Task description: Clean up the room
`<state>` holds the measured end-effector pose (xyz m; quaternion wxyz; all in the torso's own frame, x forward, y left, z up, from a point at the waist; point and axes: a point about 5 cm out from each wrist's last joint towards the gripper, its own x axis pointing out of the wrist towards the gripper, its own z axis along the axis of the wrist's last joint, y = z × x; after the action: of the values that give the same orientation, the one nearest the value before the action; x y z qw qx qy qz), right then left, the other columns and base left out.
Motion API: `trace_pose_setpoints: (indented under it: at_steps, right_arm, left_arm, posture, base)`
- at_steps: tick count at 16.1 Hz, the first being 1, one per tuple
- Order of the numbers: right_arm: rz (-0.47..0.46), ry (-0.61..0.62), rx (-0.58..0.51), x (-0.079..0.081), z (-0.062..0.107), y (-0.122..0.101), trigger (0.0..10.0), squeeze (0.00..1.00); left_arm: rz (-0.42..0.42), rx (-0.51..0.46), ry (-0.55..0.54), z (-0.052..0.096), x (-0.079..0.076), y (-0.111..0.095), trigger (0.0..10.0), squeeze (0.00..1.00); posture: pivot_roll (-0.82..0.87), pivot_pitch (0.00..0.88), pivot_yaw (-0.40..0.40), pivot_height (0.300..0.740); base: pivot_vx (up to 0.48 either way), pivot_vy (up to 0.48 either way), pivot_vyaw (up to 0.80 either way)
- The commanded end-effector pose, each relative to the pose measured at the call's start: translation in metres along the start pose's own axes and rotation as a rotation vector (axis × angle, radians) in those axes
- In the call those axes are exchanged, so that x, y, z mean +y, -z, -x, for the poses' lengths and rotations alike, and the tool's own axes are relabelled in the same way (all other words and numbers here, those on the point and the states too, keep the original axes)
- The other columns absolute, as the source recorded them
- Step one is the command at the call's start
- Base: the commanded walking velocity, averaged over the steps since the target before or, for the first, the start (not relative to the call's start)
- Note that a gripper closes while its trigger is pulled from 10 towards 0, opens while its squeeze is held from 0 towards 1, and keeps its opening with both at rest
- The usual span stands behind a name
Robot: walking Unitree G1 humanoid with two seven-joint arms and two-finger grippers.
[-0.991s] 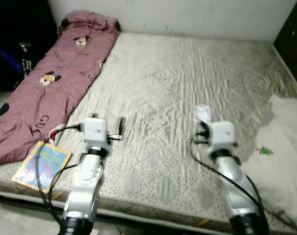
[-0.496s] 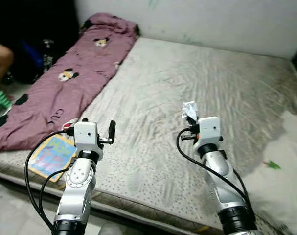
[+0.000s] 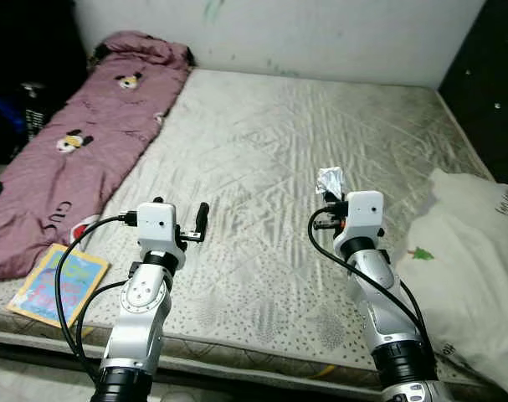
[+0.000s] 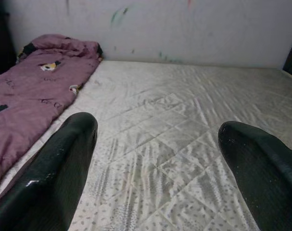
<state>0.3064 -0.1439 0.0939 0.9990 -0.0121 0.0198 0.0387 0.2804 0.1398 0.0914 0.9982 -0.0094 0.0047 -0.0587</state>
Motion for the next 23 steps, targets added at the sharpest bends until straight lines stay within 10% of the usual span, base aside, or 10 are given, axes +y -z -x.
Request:
trace_pose_setpoints:
  at_steps: [1,10,23]
  right_arm:
    - [-0.012,-0.001,0.016,0.003,0.001,0.003,10.0,0.00]
    - [-0.015,0.083,0.076,-0.009,0.009,0.016,10.0,0.00]
    - [0.036,0.085,0.062,-0.008,0.009,0.014,10.0,0.00]
  left_arm:
    - [-0.012,0.028,-0.014,0.004,0.006,0.006,10.0,0.00]
    - [-0.048,-0.006,0.049,0.004,0.008,0.005,10.0,0.00]
    - [-0.140,0.015,-0.031,0.003,0.018,0.010,10.0,0.00]
  posture:
    - [0.07,0.000,0.008,0.740]
    - [0.06,0.000,0.010,0.740]
    - [0.07,0.000,0.000,0.740]
  base:
    - [0.000,0.000,0.00]
    - [0.000,0.000,-0.77]
    - [0.000,0.000,0.00]
